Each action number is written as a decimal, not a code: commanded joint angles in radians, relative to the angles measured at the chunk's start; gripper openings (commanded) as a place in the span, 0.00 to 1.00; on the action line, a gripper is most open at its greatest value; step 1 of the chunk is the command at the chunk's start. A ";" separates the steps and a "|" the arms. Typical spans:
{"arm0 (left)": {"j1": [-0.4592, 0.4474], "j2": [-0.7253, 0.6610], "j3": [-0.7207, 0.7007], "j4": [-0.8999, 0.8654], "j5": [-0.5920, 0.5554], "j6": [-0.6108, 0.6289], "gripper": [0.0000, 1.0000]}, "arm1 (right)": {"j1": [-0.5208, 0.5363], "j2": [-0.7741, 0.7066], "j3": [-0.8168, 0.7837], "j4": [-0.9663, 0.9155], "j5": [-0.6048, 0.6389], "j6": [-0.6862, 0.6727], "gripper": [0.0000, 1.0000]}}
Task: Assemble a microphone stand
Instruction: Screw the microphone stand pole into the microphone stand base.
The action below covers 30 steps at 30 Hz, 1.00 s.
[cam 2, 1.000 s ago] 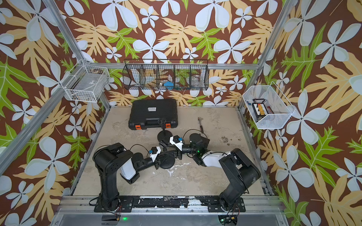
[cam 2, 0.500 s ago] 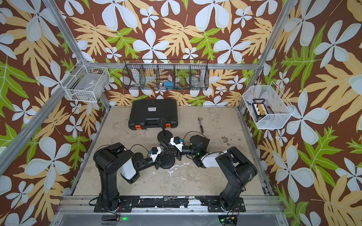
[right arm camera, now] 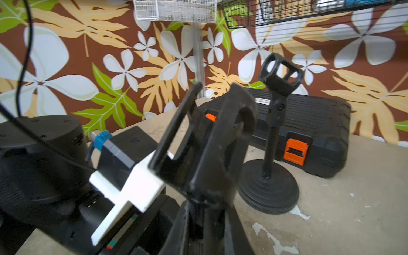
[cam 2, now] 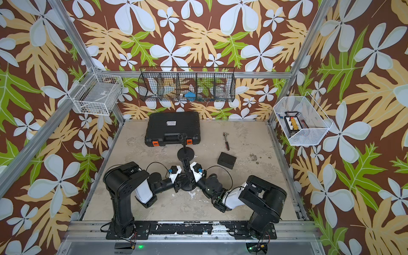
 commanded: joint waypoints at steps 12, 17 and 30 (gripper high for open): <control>-0.001 0.005 0.031 0.241 -0.014 -0.015 0.20 | 0.051 0.049 0.014 -0.197 0.109 -0.008 0.00; -0.001 0.024 0.024 0.241 -0.016 0.000 0.14 | 0.019 0.019 0.011 -0.211 0.001 -0.027 0.18; -0.002 0.076 0.004 0.241 -0.003 0.054 0.08 | -0.241 -0.133 -0.037 -0.264 -0.684 -0.280 0.66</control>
